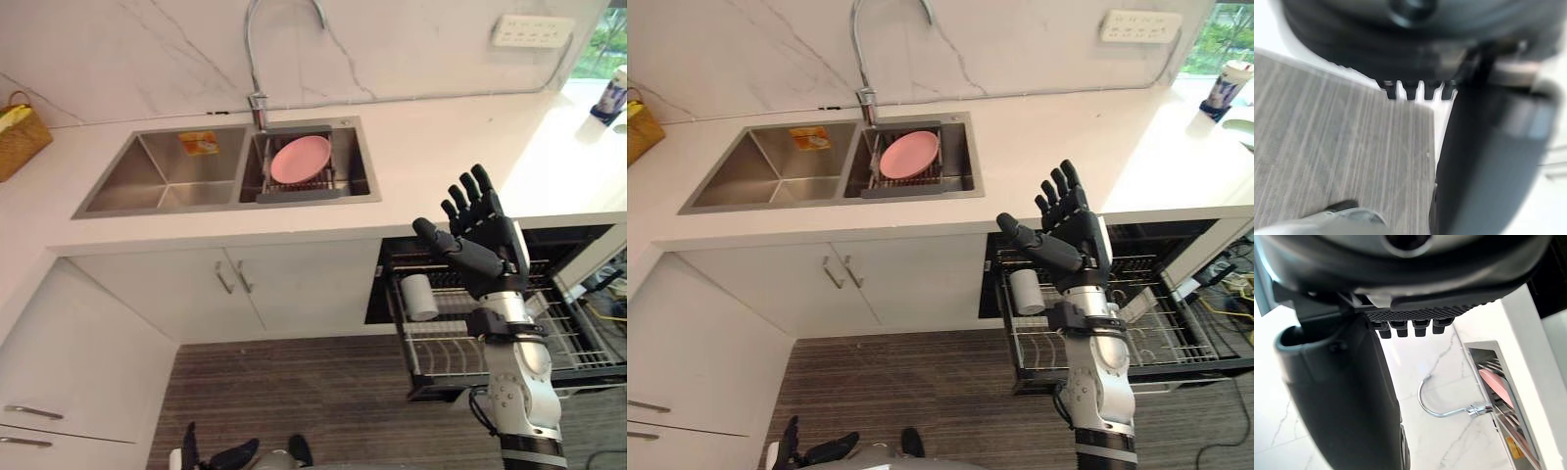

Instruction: Walk over to the sink, pick up the cup, carry it to the dishwasher, place the cup inside the dishwasher, then close the dishwasher door

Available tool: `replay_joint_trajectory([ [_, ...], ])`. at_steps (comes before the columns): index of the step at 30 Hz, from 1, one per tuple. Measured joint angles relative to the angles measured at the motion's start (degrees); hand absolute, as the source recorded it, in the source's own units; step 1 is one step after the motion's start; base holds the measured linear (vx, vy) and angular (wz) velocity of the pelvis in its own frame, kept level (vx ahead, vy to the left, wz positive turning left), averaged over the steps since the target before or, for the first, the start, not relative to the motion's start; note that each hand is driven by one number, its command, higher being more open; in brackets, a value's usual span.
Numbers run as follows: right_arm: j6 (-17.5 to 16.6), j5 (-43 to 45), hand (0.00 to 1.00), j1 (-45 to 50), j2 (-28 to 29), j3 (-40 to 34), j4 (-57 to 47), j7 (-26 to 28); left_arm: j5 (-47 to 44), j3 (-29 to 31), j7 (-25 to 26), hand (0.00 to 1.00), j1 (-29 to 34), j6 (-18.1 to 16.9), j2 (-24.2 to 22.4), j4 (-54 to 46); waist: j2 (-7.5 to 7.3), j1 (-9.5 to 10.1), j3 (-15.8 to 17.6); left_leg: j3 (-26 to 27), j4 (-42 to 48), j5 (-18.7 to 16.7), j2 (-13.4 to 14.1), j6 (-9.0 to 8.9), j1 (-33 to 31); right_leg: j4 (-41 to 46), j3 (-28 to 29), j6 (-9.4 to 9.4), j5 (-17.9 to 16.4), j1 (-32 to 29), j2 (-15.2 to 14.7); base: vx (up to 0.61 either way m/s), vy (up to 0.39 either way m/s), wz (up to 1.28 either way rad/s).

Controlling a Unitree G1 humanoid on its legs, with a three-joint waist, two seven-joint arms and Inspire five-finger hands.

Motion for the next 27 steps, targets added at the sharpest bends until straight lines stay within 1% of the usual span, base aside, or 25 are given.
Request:
replay_joint_trajectory([
  [1, 0.1, -0.52, 1.0, 2.61, 1.49, 0.16, -1.28, -0.95, 0.22, -0.8, -1.25, 1.0, -1.02, 0.15, 1.56, 1.28, -1.18, -0.84, 0.19, -2.32, -1.75, 1.2, -0.59, -0.69, 0.34, -2.37, 8.23, 1.87, -1.53, -0.61, 4.29, 0.0, -0.024, 1.26],
  [2, 0.17, -0.85, 1.0, 3.59, 2.19, 0.3, -2.01, -1.35, 0.23, -0.98, -1.82, 1.0, -1.22, 0.22, 2.28, 1.87, -1.96, -0.86, 0.23, -2.53, -2.81, 1.61, -0.99, -1.26, 0.78, -3.44, 10.41, 2.22, -1.75, -1.08, 5.6, 0.03, -0.037, 0.99],
  [3, 0.22, -1.03, 1.0, 4.13, 2.85, 0.79, -3.16, -1.55, 0.19, -0.96, -2.45, 1.0, -1.48, 0.62, 3.24, 3.33, -3.18, -0.8, 0.84, -1.9, -3.15, 1.84, -1.63, -1.35, 1.37, -4.44, 12.2, 2.28, -1.75, -2.41, 6.9, 0.03, -0.047, 0.3],
  [4, 0.29, -0.99, 1.0, 3.43, 2.85, 1.25, -3.45, -1.0, 0.03, -0.69, -2.8, 1.0, -1.12, 1.42, 4.0, 4.65, -4.13, -0.65, 1.01, -1.13, -3.17, 1.72, -2.59, -1.18, 2.43, -4.38, 12.86, 2.12, -1.56, -4.6, 7.55, 0.02, -0.053, 0.05],
  [5, 0.3, -0.83, 1.0, 2.91, 2.82, 1.21, -3.57, -0.48, -0.34, -0.51, -2.78, 1.0, -0.82, 1.44, 3.97, 5.2, -4.39, -0.65, 1.03, -0.57, -3.19, 1.65, -3.12, -1.09, 2.92, -4.31, 13.06, 2.15, -1.38, -5.63, 7.6, 0.03, -0.056, -0.27],
  [7, 0.28, 0.11, 1.0, 2.58, 2.17, 0.34, -4.37, 0.67, -0.57, -0.24, -2.53, 1.0, 0.41, 1.1, 3.32, 5.48, -4.1, -0.79, 0.47, 0.73, -3.25, 1.18, -3.29, -0.63, 3.61, -4.4, 15.18, 2.35, -1.61, -5.97, 8.15, 0.05, -0.047, -0.35],
  [8, 0.26, 0.4, 1.0, 2.67, 2.03, -0.45, -4.65, 1.01, -0.47, -0.24, -2.52, 1.0, 0.21, 1.06, 3.33, 5.64, -4.16, -1.3, 0.57, 0.99, -3.27, 1.15, -2.9, -0.58, 3.56, -6.26, 15.42, 2.48, -1.09, -5.36, 8.46, 0.08, -0.061, -0.25],
  [9, 0.26, 0.79, 1.0, 3.31, 1.91, -1.79, -4.64, 0.88, 0.21, -0.2, -2.74, 1.0, -0.23, 0.78, 3.41, 6.22, -4.17, -1.97, 0.54, 0.93, -3.29, 1.14, -2.4, -0.56, 3.68, -9.16, 15.17, 2.44, 0.2, -3.89, 9.07, 0.06, -0.052, -0.12],
  [11, 0.25, 0.84, 1.0, 3.59, 1.97, -2.57, -4.76, 0.78, 0.25, 0.17, -2.85, 1.0, -0.27, 0.48, 3.35, 6.48, -4.18, -2.47, 0.48, 1.24, -3.35, 1.06, -2.05, -0.53, 3.91, -10.96, 15.54, 2.29, 0.98, -2.98, 9.45, 0.06, -0.035, -0.1],
  [14, 0.2, 0.88, 1.0, 5.75, 2.24, -3.09, -6.61, 0.43, 0.22, 1.03, -2.84, 1.0, -0.22, 0.51, 2.9, 6.48, -4.03, -2.72, 0.28, 2.34, -3.37, 0.21, -1.55, -0.89, 4.92, -13.39, 16.33, 2.53, 2.1, -1.29, 10.02, 0.1, -0.047, -0.21],
  [17, 0.06, 0.81, 1.0, 6.83, 3.62, -2.77, -7.06, 0.44, 0.24, 1.39, -3.09, 1.0, -0.08, 0.5, 2.61, 6.32, -3.91, -2.68, -0.52, 3.61, -3.36, -0.27, -1.15, -1.15, 5.93, -14.11, 17.52, 2.36, 2.29, -0.39, 10.38, 0.08, -0.035, -0.21],
  [21, 0.01, 0.85, 1.0, 7.12, 3.91, -2.53, -7.12, 0.78, 0.1, 1.35, -2.99, 1.0, -0.11, 0.5, 2.59, 6.06, -3.91, -2.62, -0.55, 4.49, -2.76, -1.26, -0.62, -1.76, 7.22, -14.18, 18.62, 1.89, 1.96, 0.69, 10.82, 0.07, -0.044, -0.15],
  [22, -0.23, 0.88, 1.0, 7.18, 3.9, -2.47, -7.08, 1.75, 0.0, 1.23, -2.98, 1.0, -0.21, 0.47, 2.71, 5.97, -4.0, -2.56, -0.5, 4.83, 0.15, -3.0, -0.11, -2.05, 6.52, -13.87, 18.89, 1.7, 1.79, 0.91, 11.0, 0.05, -0.061, -0.12],
  [23, -0.89, 0.89, 1.0, 7.34, 3.71, -2.38, -7.36, 3.32, -0.26, 1.27, -3.09, 1.0, -0.18, 0.18, 2.68, 5.53, -3.94, -2.52, -0.46, 4.88, 6.37, -6.48, 1.14, -2.81, 3.69, -13.77, 18.62, 1.14, 1.3, 1.03, 11.34, 0.04, -0.077, -0.07],
  [24, -1.08, 0.89, 1.0, 7.45, 3.62, -2.37, -7.89, 3.96, -0.29, 1.27, -3.07, 1.0, -0.2, -0.12, 2.58, 5.22, -3.73, -2.53, -0.34, 4.85, 10.23, -8.39, 2.05, -3.08, 1.86, -13.67, 18.51, 0.55, 0.67, 1.04, 11.38, 0.01, -0.081, 0.04],
  [25, -1.23, 0.99, 1.0, 7.69, 3.34, -2.43, -9.42, 5.06, 0.08, 1.27, -2.76, 1.0, -0.41, -0.94, 2.11, 4.48, -2.87, -2.56, 0.07, 4.96, 18.63, -11.9, 4.75, -3.59, -1.86, -13.21, 18.07, 0.09, 0.15, 1.0, 12.55, 0.0, -0.07, 0.17],
  [26, -1.29, 1.06, 1.0, 8.22, 3.14, -2.68, -10.92, 6.51, 0.71, 1.32, -2.25, 1.0, -0.56, -1.25, 1.81, 3.49, -2.37, -2.58, 0.47, 5.02, 25.51, -14.05, 7.16, -5.5, -4.5, -13.06, 17.48, -0.49, -0.25, 1.64, 13.62, 0.0, -0.055, 0.21],
  [27, -1.32, 1.14, 1.0, 8.25, 3.03, -2.7, -11.19, 7.42, 1.17, 1.4, -1.98, 1.0, -0.53, -1.25, 1.87, 2.87, -2.5, -2.52, 0.72, 5.1, 28.21, -14.37, 7.93, -6.69, -5.44, -13.08, 17.37, -0.68, -0.35, 2.2, 13.8, 0.02, -0.049, 0.19],
])
